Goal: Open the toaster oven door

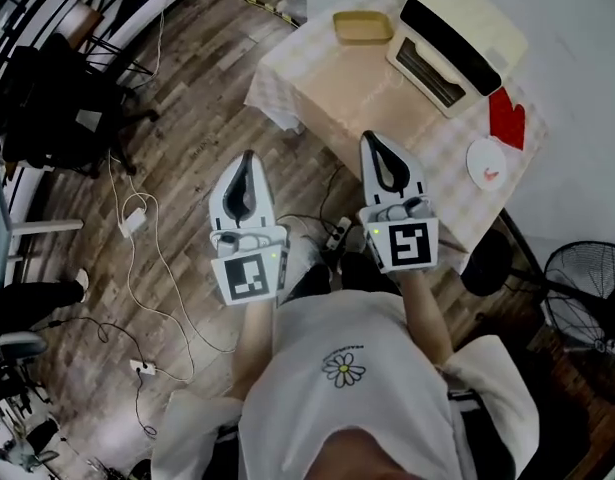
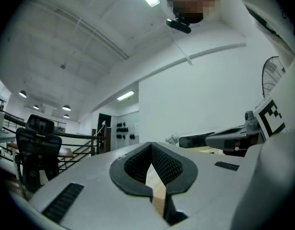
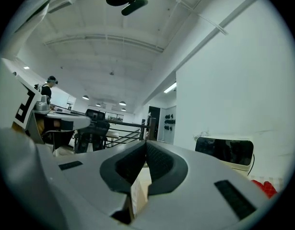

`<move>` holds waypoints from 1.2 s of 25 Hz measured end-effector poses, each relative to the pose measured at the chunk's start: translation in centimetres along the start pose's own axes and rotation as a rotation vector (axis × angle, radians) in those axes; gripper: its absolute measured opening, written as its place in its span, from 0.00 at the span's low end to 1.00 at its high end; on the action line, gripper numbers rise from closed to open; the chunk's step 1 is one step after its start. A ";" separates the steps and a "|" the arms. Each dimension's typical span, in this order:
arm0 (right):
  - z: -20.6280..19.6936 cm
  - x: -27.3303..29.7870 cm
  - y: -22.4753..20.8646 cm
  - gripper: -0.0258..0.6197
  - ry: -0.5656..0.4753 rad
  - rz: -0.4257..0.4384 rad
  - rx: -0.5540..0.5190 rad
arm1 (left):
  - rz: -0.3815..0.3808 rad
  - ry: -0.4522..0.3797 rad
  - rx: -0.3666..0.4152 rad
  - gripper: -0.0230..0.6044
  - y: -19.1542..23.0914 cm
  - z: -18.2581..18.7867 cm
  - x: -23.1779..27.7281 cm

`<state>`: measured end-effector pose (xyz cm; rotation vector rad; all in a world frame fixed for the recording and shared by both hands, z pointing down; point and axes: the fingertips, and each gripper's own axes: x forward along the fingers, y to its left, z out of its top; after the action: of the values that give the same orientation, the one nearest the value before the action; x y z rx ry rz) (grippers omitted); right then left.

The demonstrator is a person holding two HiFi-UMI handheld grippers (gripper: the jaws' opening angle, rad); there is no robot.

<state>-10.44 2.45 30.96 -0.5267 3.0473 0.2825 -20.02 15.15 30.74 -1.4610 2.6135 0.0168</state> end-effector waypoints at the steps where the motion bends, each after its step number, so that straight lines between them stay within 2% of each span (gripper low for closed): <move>1: -0.1 0.3 -0.5 0.06 0.002 -0.008 -0.007 | -0.010 -0.002 -0.006 0.06 -0.4 -0.1 0.6; 6: -1.8 1.4 -3.7 0.05 0.024 -0.034 0.001 | -0.032 -0.020 -0.005 0.06 -2.2 -0.3 4.1; 10: -2.0 1.8 -6.7 0.05 0.020 -0.068 0.002 | -0.059 -0.034 -0.037 0.06 -4.7 0.5 6.8; 20: -3.5 1.1 -13.8 0.05 0.023 -0.150 0.022 | -0.150 -0.073 -0.026 0.06 -11.4 0.6 12.7; 25: -4.3 0.8 -16.7 0.06 0.039 -0.252 0.017 | -0.257 -0.066 -0.041 0.06 -13.7 -0.2 16.0; 30: -4.8 0.7 -20.3 0.05 0.069 -0.411 -0.008 | -0.428 -0.092 -0.022 0.06 -16.7 -1.0 21.4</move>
<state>-4.30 -17.42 32.18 -1.1586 2.9045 0.2620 -17.01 -11.87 29.88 -1.9440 2.1867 0.0638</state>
